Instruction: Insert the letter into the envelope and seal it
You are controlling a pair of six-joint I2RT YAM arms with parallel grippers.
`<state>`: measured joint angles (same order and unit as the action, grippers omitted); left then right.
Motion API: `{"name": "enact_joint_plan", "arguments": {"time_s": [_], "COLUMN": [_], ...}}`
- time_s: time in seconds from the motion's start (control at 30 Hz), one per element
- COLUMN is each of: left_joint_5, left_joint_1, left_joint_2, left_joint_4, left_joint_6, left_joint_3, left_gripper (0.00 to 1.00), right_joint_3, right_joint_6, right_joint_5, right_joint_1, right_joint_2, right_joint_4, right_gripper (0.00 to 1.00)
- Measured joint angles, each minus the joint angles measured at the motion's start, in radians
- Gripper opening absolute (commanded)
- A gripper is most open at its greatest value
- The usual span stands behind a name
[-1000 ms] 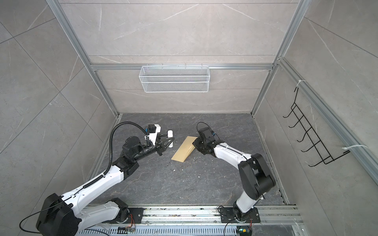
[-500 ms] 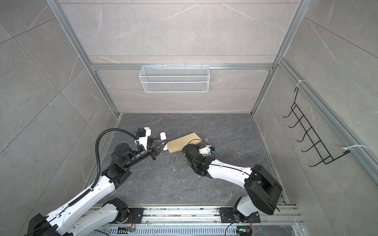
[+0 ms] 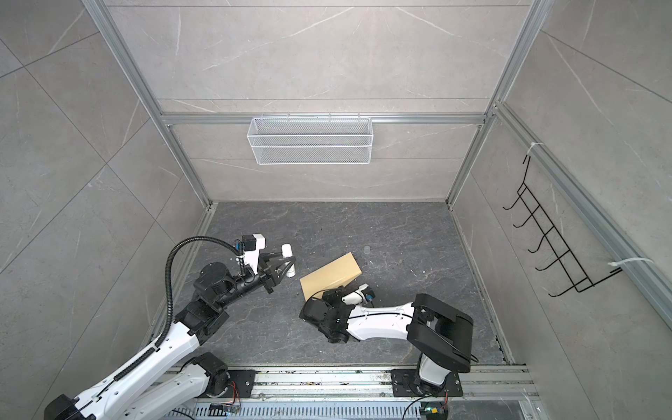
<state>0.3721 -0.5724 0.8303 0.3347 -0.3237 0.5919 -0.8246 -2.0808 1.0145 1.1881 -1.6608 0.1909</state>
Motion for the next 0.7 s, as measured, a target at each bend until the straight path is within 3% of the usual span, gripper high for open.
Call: {"name": "enact_joint_plan", "arguments": {"time_s": [0.17, 0.27, 0.5, 0.57, 0.7], "left_joint_5": [-0.001, -0.004, -0.037, -0.058, -0.093], "left_joint_1": [0.000, 0.000, 0.000, 0.000, 0.000], "left_joint_2": [-0.002, -0.006, 0.000, 0.011, 0.060], "left_joint_4": [0.000, 0.002, 0.007, 0.010, 0.005], "left_joint_6": [-0.014, -0.022, -0.074, -0.107, -0.220], "left_joint_3": [-0.002, -0.010, -0.015, -0.015, 0.004], "left_gripper": [0.00, 0.00, 0.00, 0.00, 0.00], "right_joint_3": [0.028, 0.028, -0.051, -0.104, -0.308], "right_joint_6": [-0.006, -0.011, -0.014, -0.016, -0.013], "right_joint_5": [0.019, 0.030, 0.194, 0.285, 0.433], "right_joint_1": [0.021, 0.029, 0.093, 0.122, 0.169], "right_joint_2": [-0.009, -0.003, 0.110, 0.135, 0.098], "right_joint_4": [0.016, 0.069, 0.468, 0.625, 1.070], "right_gripper": [0.52, 0.68, 0.89, 0.85, 0.88]}}
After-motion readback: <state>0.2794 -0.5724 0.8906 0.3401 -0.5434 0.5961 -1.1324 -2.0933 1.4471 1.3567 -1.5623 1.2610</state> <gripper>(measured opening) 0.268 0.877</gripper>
